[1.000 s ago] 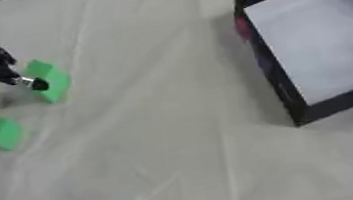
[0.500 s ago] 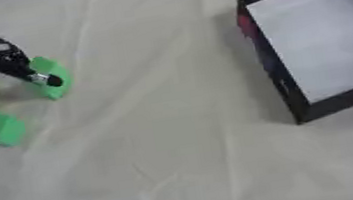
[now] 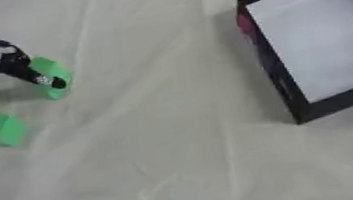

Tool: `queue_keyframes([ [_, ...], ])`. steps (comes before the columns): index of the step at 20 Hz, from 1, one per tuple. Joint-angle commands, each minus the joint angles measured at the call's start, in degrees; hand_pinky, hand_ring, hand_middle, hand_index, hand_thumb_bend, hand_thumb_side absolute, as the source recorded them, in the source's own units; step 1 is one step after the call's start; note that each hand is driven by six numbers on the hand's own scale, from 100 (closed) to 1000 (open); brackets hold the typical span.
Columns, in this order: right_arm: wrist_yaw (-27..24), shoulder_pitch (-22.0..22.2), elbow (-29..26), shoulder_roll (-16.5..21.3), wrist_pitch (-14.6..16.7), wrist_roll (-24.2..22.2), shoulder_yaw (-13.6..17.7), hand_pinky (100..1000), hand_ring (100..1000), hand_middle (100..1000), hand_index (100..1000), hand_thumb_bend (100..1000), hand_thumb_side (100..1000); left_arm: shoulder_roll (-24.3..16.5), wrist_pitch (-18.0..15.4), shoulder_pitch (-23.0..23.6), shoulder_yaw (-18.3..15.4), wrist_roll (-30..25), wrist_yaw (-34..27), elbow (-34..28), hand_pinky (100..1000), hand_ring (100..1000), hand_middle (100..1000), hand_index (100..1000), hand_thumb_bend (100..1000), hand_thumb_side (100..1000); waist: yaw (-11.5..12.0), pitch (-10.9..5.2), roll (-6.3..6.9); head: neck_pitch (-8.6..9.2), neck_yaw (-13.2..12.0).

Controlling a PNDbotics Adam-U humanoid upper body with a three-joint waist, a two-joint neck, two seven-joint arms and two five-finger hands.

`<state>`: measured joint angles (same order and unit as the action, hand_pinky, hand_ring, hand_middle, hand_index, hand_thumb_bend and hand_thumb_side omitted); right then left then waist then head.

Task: Pick up the objects with one hand, pass them to the other hand, and then place them into the box on the other side of the table.

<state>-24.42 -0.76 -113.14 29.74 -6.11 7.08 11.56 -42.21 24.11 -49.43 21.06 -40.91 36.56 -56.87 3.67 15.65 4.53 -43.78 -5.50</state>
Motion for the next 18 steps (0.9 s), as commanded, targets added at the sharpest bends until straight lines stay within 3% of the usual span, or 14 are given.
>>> queue_keyframes([
  [1, 0.11, -0.34, -0.67, 1.86, 0.05, -0.18, 0.14, 937, 944, 1000, 1000, 100, 561, -1.27, 0.00, -1.07, -0.54, -1.29, 1.09, 0.24, 968, 896, 812, 758, 802, 520, 0.06, -2.00, 0.66, -0.27, -0.31],
  [9, 0.32, -0.17, -0.68, 1.95, 0.03, -0.34, 0.06, 938, 945, 1000, 1000, 100, 560, -1.46, -1.02, -0.84, -0.75, -3.23, 2.34, 0.63, 962, 896, 814, 729, 729, 489, 0.25, -2.02, 0.71, -0.34, -0.41],
  [18, 0.57, -0.10, -0.67, 1.91, 0.00, -0.60, -0.07, 938, 946, 1000, 1000, 100, 560, -1.28, 0.19, -0.87, -0.98, -1.84, 2.52, 0.28, 946, 884, 798, 660, 569, 472, 0.28, -1.99, 0.67, -0.34, -0.50],
])
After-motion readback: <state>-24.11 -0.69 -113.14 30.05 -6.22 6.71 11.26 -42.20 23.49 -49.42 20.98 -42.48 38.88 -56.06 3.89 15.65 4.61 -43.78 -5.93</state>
